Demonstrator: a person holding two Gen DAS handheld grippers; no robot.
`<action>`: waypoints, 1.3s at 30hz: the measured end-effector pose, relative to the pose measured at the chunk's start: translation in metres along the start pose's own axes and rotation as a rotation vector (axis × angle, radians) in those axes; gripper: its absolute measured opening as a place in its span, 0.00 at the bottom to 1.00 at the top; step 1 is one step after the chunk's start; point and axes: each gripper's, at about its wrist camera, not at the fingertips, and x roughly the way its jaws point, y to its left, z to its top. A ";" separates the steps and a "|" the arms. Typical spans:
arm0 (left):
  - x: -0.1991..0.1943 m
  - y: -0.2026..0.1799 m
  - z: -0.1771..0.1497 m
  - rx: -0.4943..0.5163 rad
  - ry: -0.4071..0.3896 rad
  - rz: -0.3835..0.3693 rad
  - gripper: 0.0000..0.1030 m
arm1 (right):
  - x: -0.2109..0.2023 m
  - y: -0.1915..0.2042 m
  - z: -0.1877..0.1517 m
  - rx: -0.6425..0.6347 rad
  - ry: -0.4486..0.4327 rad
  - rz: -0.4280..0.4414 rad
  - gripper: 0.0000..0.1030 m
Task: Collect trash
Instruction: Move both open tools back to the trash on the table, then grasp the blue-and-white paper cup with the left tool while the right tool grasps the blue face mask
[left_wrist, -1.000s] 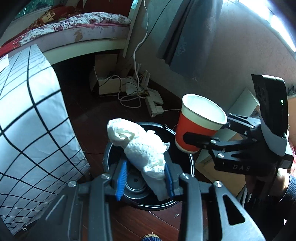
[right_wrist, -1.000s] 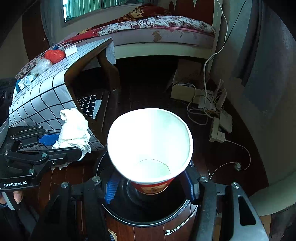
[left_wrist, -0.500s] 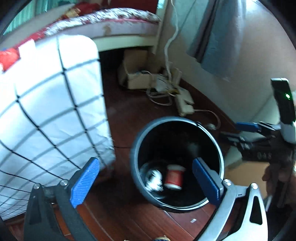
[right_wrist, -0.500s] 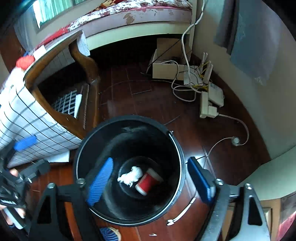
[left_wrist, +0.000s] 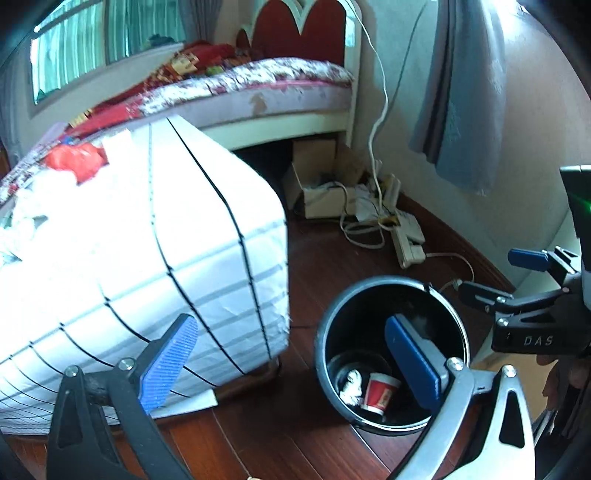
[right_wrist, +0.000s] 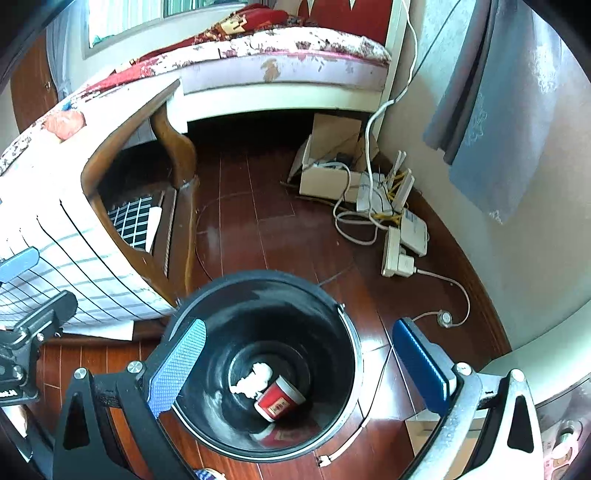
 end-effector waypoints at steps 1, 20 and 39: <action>0.001 0.000 0.004 -0.008 -0.007 0.010 0.99 | -0.004 0.003 0.002 -0.003 -0.012 0.003 0.99; -0.055 0.066 0.030 -0.097 -0.143 0.167 0.99 | -0.056 0.079 0.046 -0.044 -0.191 0.113 0.99; -0.098 0.188 0.000 -0.258 -0.182 0.358 0.99 | -0.066 0.214 0.085 -0.182 -0.250 0.285 0.99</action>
